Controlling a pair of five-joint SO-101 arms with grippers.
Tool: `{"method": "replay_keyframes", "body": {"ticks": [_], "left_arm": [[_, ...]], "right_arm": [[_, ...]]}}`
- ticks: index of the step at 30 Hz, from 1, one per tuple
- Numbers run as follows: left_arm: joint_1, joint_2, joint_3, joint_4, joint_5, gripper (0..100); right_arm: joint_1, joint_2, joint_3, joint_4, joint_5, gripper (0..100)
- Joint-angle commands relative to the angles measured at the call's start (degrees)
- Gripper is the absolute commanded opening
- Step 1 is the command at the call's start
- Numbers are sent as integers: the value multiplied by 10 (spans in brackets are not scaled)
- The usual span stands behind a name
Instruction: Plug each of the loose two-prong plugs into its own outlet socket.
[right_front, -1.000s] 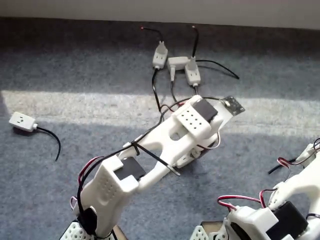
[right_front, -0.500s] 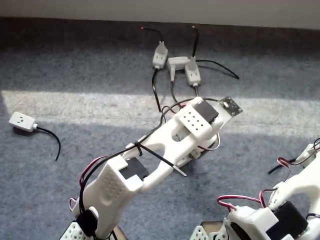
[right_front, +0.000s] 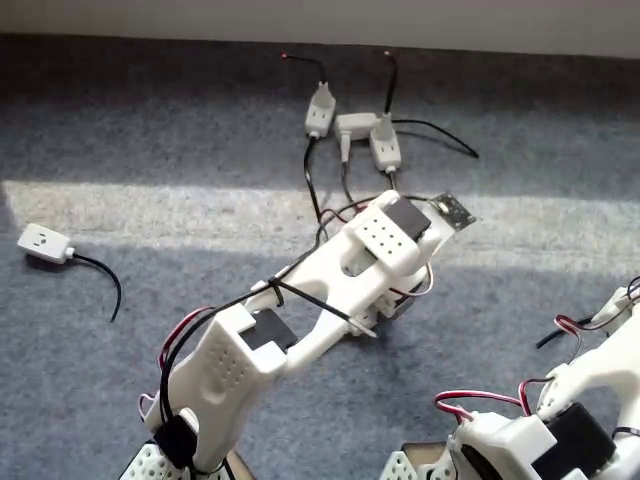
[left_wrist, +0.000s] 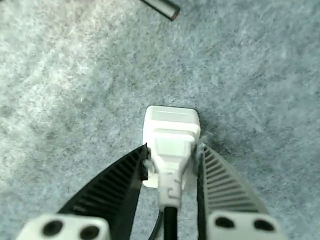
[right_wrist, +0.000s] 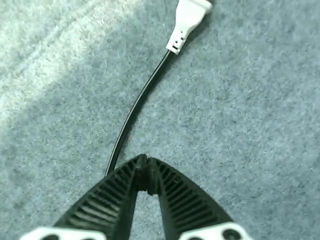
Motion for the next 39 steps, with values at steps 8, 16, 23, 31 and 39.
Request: {"method": "replay_keyframes", "body": {"ticks": [8,16,23,31,39], "left_arm": [[-7,-94,-2,86,3,240],[-13,-62,-3,84,0,246],[-46,-34,-1,25,-2,274],[-29,-32,2,18,-2,271],[-11,45,-3,18,-2,270]], "right_arm": [[1,-24,-4,-8,6,6],[4,-24,15,-8,7,6],[7,-24,15,-8,49,6],[5,-24,15,-8,51,6],[7,-24,15,-8,54,6]]}}
